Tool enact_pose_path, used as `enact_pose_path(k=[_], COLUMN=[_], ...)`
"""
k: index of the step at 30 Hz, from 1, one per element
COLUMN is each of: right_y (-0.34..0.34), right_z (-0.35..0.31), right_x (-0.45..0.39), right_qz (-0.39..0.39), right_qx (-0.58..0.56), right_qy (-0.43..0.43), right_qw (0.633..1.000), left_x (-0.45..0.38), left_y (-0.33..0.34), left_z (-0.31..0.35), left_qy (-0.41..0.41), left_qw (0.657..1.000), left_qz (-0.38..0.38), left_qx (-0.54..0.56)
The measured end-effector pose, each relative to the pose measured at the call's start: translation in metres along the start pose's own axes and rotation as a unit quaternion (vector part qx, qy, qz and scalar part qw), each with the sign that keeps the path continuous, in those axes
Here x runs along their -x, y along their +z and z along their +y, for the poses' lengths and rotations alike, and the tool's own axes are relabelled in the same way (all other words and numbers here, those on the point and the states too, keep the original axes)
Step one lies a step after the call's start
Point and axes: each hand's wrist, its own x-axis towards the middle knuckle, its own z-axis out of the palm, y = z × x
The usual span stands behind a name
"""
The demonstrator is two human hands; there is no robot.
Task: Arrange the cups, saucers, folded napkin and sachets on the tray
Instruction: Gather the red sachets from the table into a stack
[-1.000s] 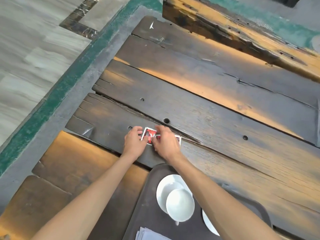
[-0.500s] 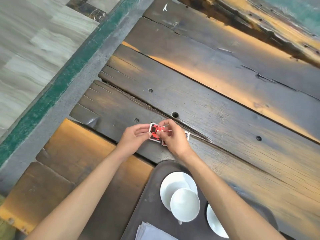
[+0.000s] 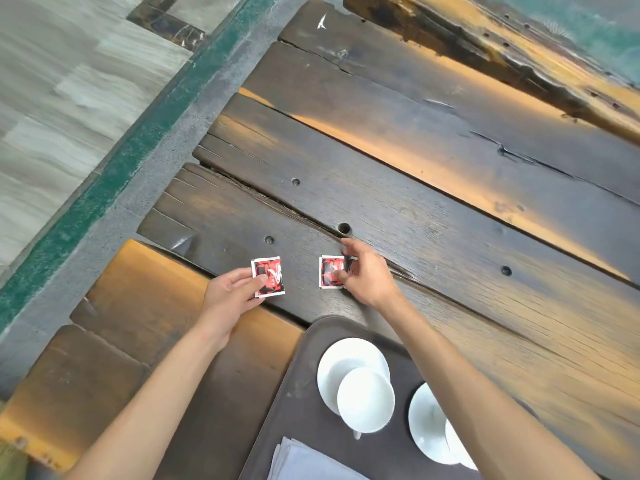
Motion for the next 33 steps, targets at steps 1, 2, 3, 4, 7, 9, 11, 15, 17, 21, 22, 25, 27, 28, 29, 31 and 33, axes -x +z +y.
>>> enact_pose_path(k=[1,2,3,4,7,9,11,15,17,21,22,25,27,28,29,31,33], right_y=[0.001,0.002,0.005,0.007,0.010,0.011,0.013,0.017,0.019,0.022,0.024,0.037,0.047,0.050,0.054,0.060,0.065], right_z=[0.002,0.003,0.003,0.003,0.001,-0.002,-0.005,-0.003,-0.003,-0.007,-0.009,-0.016,-0.020,-0.021,-0.022,-0.024,-0.025], right_x=[0.000,0.001,0.002,0.002,-0.003,-0.005,-0.002,0.008,0.013,0.029,0.034,0.043,0.046,0.047,0.048,0.050,0.052], right_qz=[-0.023,-0.037,-0.044,-0.047,-0.053,-0.043,-0.026,-0.011,-0.001,0.035,0.029,-0.003,0.002,0.011,0.019,0.025,0.024], right_qx=[0.036,0.059,0.074,0.087,0.119,0.135,0.142,0.030,-0.014,-0.204,-0.274,-0.413,-0.412,-0.395,-0.382,-0.381,-0.385], right_qy=[-0.016,-0.029,-0.037,-0.039,-0.019,-0.016,-0.043,-0.056,-0.046,-0.023,-0.017,0.002,0.003,0.004,0.006,0.011,0.016], right_qw=[0.999,0.997,0.996,0.994,0.991,0.990,0.989,0.998,0.999,0.978,0.961,0.911,0.911,0.918,0.924,0.924,0.922], left_x=[0.000,0.000,0.000,0.000,0.000,-0.001,-0.002,-0.003,-0.002,0.005,0.007,0.014,0.017,0.020,0.022,0.024,0.025], left_y=[-0.001,0.000,0.001,0.003,0.011,0.015,0.019,0.022,0.023,0.024,0.025,0.029,0.031,0.031,0.030,0.027,0.024], left_z=[-0.002,-0.005,-0.007,-0.008,-0.011,-0.012,-0.012,-0.011,-0.012,-0.015,-0.016,-0.019,-0.021,-0.022,-0.024,-0.028,-0.032], left_qy=[-0.003,-0.007,-0.011,-0.014,-0.014,-0.008,-0.001,0.008,0.010,0.014,0.016,0.022,0.019,0.016,0.013,0.012,0.012], left_qw=[1.000,1.000,1.000,1.000,1.000,1.000,1.000,1.000,1.000,1.000,1.000,0.998,0.997,0.996,0.994,0.993,0.995], left_qz=[0.001,0.002,0.003,0.002,-0.004,-0.001,0.001,0.000,-0.001,-0.017,-0.024,-0.051,-0.066,-0.074,-0.084,-0.094,-0.093], left_qx=[0.000,-0.001,-0.003,-0.005,-0.006,-0.011,-0.011,-0.009,-0.009,-0.011,-0.010,0.007,0.032,0.048,0.062,0.064,0.042])
